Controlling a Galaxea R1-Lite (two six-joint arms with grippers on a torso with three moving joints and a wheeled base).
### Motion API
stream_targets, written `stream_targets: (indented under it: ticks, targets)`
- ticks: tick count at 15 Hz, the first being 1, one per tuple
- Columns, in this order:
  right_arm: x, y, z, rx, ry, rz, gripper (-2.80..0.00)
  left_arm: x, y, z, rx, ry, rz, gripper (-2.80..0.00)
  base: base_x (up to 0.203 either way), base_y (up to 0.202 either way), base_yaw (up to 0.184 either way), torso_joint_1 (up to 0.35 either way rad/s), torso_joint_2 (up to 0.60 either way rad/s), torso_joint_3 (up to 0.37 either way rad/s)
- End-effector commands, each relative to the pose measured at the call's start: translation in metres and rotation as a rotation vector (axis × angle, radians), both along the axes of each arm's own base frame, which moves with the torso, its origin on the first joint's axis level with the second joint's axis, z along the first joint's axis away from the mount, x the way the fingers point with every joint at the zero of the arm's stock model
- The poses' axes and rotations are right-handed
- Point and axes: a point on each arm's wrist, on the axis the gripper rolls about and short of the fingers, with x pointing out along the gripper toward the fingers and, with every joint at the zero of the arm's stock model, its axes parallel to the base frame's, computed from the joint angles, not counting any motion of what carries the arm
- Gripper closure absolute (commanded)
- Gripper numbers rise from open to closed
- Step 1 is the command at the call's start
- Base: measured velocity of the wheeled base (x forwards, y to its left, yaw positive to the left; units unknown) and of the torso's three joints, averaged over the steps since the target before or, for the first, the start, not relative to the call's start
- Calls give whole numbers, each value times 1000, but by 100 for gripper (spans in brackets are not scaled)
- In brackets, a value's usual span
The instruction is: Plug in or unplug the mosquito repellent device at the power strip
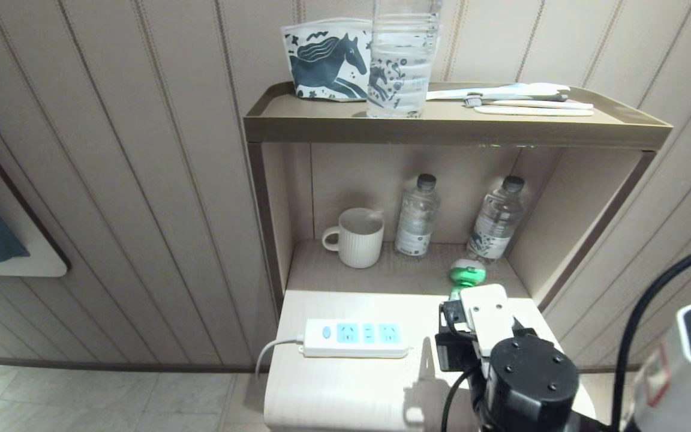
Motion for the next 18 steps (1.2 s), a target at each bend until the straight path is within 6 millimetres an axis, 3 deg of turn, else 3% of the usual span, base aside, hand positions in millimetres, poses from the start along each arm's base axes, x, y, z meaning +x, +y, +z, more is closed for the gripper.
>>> stream_targets:
  ticks: [1,9,13,14,16,18]
  targets:
    - [-31,-13,31,56,-72,59,0,0,0,0,-1,-1,1,0,0,0,0,0,0,0]
    - [-71,-66,92,137,-177,8,0,0,0,1,-2,-2,2,0,0,0,0,0,0,0]
    - [-82,-128,147,187,-270,-245,0,0,0,1,-4,-4,1,0,0,0,0,0,0,0]
    - [-92,-146,160,190,-289,-306,0,0,0,1,-7,-5,1,0,0,0,0,0,0,0]
    - [-135,-186,176,162,-301,-429,0,0,0,1,-7,-5,-1,0,0,0,0,0,0,0]
    - [-178,-208,164,137,-292,-497,0,0,0,1,-9,-6,-3,0,0,0,0,0,0,0]
